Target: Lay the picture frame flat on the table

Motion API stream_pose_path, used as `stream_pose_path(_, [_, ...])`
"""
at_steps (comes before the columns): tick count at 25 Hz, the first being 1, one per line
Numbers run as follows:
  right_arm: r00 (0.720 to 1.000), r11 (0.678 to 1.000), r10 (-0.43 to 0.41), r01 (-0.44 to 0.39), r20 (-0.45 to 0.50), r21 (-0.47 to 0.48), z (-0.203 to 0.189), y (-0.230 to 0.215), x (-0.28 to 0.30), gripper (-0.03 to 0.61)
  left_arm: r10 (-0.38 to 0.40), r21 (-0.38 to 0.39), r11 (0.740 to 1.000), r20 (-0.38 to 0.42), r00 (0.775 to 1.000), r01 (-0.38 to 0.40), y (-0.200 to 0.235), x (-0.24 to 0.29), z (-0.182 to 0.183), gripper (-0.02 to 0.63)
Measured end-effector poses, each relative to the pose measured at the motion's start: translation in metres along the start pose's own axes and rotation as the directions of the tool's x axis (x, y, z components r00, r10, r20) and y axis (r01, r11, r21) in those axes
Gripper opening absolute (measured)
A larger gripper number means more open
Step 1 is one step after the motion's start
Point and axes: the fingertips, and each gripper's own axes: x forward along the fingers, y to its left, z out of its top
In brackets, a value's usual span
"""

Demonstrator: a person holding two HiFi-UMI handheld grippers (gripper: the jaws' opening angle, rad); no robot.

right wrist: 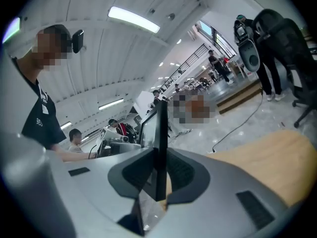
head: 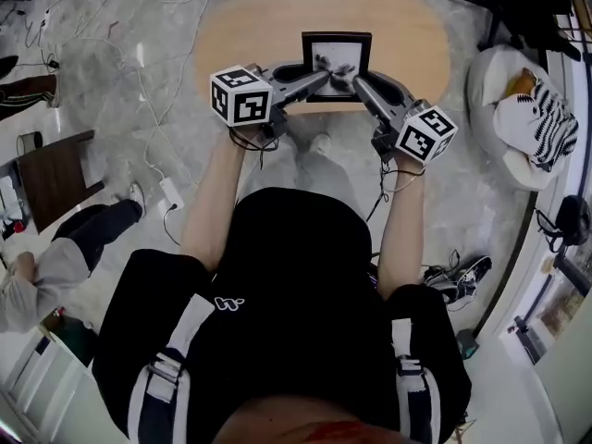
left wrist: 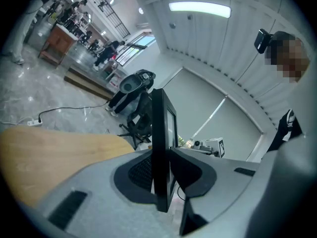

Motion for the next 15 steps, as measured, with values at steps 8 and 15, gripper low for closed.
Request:
stream_pose_path(8, [0.995,0.977,-0.095,0.101,-0.044,0.189,-0.077,-0.089,0.055,0.072,0.048,-0.155,0.986,-0.133,0.990,-0.068,0.115,0.024,-0.052,0.081])
stream_pose_path(15, [0.979,0.935,-0.157,0.189,-0.127,0.300,-0.181,-0.149,0.068,0.072,0.054,-0.290,0.950,-0.206,0.977,-0.114,0.190,0.046,-0.147,0.086])
